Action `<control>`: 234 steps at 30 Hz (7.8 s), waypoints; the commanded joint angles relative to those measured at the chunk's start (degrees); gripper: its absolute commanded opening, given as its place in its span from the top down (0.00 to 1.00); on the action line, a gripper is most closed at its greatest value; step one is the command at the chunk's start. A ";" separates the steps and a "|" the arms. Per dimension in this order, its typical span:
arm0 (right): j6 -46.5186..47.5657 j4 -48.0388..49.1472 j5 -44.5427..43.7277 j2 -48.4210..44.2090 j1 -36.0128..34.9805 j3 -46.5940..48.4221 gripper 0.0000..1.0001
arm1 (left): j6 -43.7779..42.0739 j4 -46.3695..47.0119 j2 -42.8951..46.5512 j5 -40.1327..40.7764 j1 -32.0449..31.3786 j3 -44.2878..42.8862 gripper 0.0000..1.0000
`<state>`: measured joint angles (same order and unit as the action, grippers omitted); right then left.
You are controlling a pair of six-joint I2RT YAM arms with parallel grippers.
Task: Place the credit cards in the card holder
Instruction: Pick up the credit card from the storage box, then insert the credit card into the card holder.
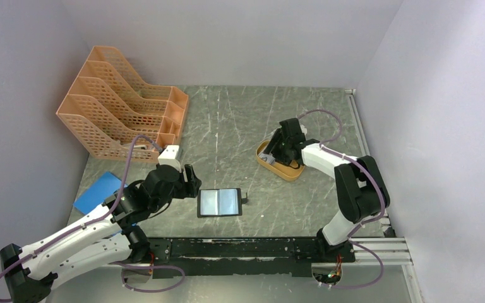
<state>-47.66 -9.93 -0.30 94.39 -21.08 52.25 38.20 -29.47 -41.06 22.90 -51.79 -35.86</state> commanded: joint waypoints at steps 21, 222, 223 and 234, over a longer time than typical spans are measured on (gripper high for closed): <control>-0.92 0.17 -4.29 -2.18 0.91 -4.79 0.46 | -0.07 -0.23 0.40 1.01 0.44 0.18 0.31; -16.16 34.92 9.95 -0.93 -31.40 -22.31 1.00 | 12.34 12.76 -11.14 -10.21 0.51 19.05 0.78; -16.41 35.10 9.76 -0.69 -31.51 -22.40 1.00 | 12.34 12.84 -11.19 -10.30 0.51 19.01 0.79; -14.35 31.56 9.21 0.73 -33.13 -20.00 1.00 | 12.25 13.23 -11.41 -10.60 0.49 19.19 0.86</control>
<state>-64.27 26.02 10.90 94.08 -53.08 30.85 50.39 -17.43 -52.36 13.21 -51.57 -17.39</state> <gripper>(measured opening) 0.008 0.150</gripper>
